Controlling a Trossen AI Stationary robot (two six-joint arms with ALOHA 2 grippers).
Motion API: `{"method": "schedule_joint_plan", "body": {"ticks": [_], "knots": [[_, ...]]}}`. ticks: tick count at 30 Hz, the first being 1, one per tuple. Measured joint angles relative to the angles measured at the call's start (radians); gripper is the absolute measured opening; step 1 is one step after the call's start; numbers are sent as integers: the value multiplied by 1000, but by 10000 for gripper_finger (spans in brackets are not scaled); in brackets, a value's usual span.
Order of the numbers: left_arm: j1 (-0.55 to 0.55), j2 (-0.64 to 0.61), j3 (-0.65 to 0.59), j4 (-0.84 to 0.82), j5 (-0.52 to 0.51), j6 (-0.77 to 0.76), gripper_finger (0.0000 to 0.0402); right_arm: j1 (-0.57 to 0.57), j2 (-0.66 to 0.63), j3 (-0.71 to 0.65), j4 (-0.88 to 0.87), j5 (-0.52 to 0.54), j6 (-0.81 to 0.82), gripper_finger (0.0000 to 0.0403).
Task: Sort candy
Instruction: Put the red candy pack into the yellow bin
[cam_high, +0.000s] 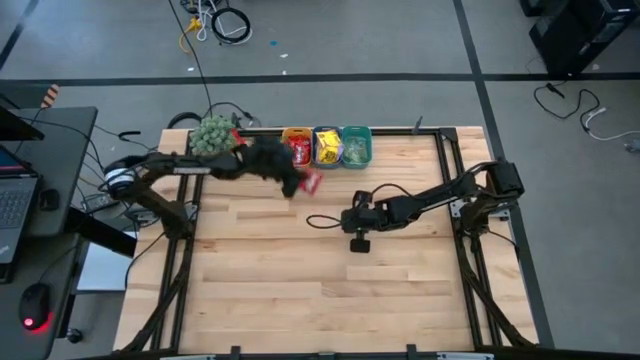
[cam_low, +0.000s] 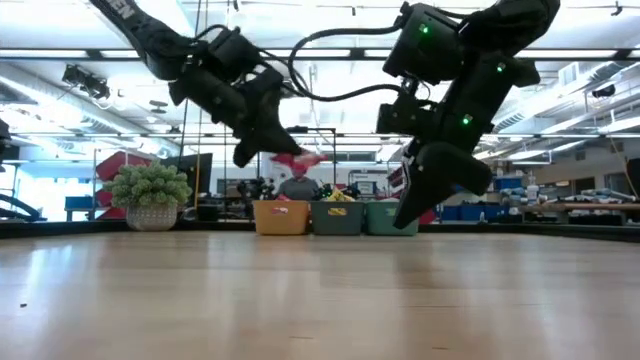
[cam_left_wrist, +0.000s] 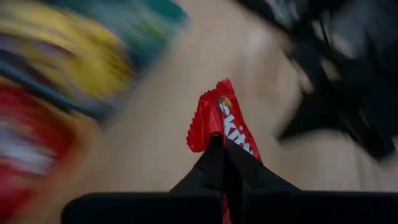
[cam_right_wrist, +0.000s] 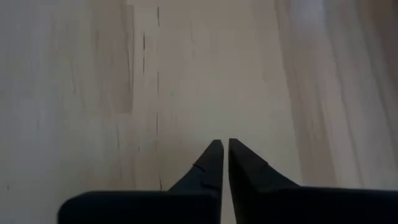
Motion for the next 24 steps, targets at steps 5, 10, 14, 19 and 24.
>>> {"method": "schedule_joint_plan", "body": {"ticks": [5,10,14,19,24], "knots": [[186,11,2,66,69,-21,1,-3,-4,0,16,0,0,11],[307,103,1,178,78,-50,1,-3,-4,0,26,0,0,13],[380,196,18,256,111,-103,0,-4,-4,0,33,0,0,9],[424,301,79,263,133,-150,3,-4,-4,0,33,0,0,8],[426,331,113,257,115,-145,27,-4,-4,1,32,0,15,12]]}}
